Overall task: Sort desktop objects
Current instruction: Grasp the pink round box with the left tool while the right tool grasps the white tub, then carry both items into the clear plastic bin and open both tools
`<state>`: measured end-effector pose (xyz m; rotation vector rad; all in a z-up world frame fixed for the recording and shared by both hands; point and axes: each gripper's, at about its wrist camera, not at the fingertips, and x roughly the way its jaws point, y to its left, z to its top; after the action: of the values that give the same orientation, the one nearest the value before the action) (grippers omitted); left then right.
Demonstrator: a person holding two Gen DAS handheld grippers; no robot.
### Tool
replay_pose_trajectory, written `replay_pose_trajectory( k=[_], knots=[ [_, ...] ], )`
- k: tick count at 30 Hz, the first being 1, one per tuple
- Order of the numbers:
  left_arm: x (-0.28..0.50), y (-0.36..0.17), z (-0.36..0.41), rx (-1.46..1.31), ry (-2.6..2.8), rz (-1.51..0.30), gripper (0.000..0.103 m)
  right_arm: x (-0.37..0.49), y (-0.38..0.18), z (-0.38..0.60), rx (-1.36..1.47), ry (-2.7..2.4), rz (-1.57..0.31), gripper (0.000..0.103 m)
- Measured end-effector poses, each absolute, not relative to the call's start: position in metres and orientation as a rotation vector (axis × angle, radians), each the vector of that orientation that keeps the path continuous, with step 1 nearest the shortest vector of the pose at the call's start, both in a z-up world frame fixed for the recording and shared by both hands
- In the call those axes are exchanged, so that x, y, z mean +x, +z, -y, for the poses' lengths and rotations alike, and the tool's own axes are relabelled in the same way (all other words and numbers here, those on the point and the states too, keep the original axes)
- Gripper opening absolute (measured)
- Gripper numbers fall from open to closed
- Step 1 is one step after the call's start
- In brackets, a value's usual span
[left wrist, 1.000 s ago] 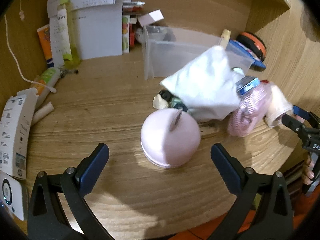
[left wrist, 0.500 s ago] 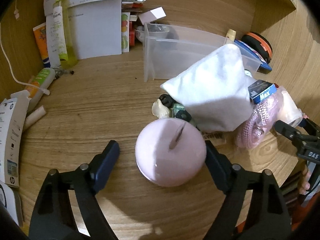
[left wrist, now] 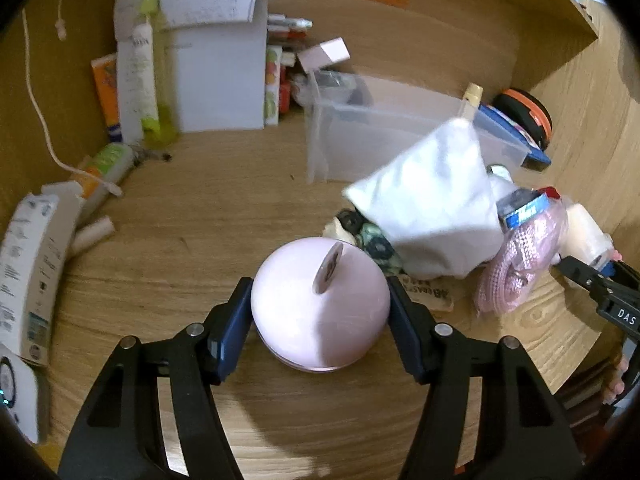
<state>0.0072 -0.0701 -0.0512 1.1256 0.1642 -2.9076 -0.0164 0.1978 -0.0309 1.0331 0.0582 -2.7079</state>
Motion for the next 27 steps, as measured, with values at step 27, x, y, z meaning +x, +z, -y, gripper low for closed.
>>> replay_pose_trajectory(
  k=[27],
  knots=[
    [-0.035, 0.025, 0.087, 0.907, -3.025, -0.211, 0.063, -0.041, 0.041, -0.2, 0.79, -2.733, -0.113, 0.065]
  ],
)
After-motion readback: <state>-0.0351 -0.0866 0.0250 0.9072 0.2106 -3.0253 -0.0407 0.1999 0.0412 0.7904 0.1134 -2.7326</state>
